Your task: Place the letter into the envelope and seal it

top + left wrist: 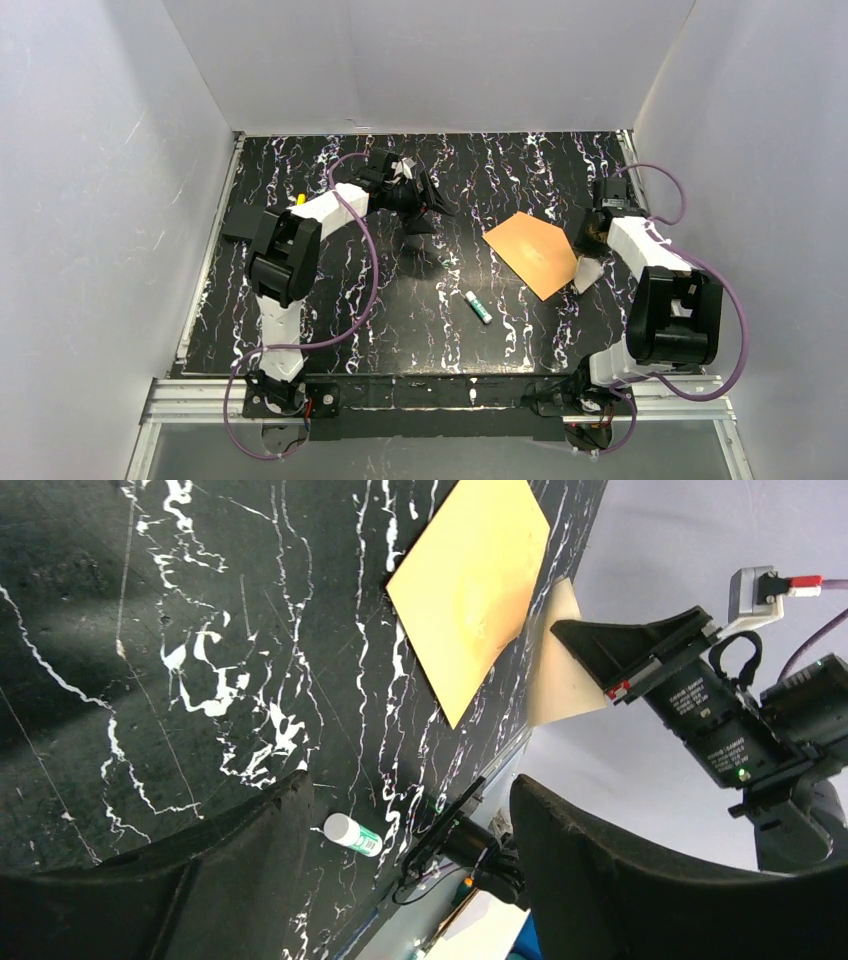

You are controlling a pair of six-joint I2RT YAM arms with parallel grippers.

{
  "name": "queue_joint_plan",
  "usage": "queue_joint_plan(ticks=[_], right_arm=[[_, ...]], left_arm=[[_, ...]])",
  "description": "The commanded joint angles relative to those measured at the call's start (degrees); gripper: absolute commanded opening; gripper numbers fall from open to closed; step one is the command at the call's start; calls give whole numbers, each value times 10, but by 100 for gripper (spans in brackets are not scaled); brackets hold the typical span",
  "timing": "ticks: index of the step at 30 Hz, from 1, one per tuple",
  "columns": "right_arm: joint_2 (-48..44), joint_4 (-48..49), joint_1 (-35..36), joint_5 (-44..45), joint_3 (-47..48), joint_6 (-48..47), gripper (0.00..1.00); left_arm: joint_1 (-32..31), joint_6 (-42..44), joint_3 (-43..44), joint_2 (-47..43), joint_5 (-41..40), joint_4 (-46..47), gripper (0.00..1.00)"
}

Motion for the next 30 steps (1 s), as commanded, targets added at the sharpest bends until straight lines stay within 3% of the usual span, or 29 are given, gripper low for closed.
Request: queue_joint_plan(ticks=[1,8,15,24,30], right_arm=[[-6,59,36,-95,-9,-2,1],[-25,102,63,-195,-35,68,1],[-51,142,76,-209,-44,116,1],[-52,154,76,-230,-71,135,1],[-58,161,77,-241,-92,143,1]], left_arm=[[0,-12,18,4,31,6,69],[0,-14,13,21,20,-11,68],[-4,-19,14,35,-7,-39,68],[-39,-76,-14,74,-44,102,69],[-64,-96,-3,98,-139,100,64]])
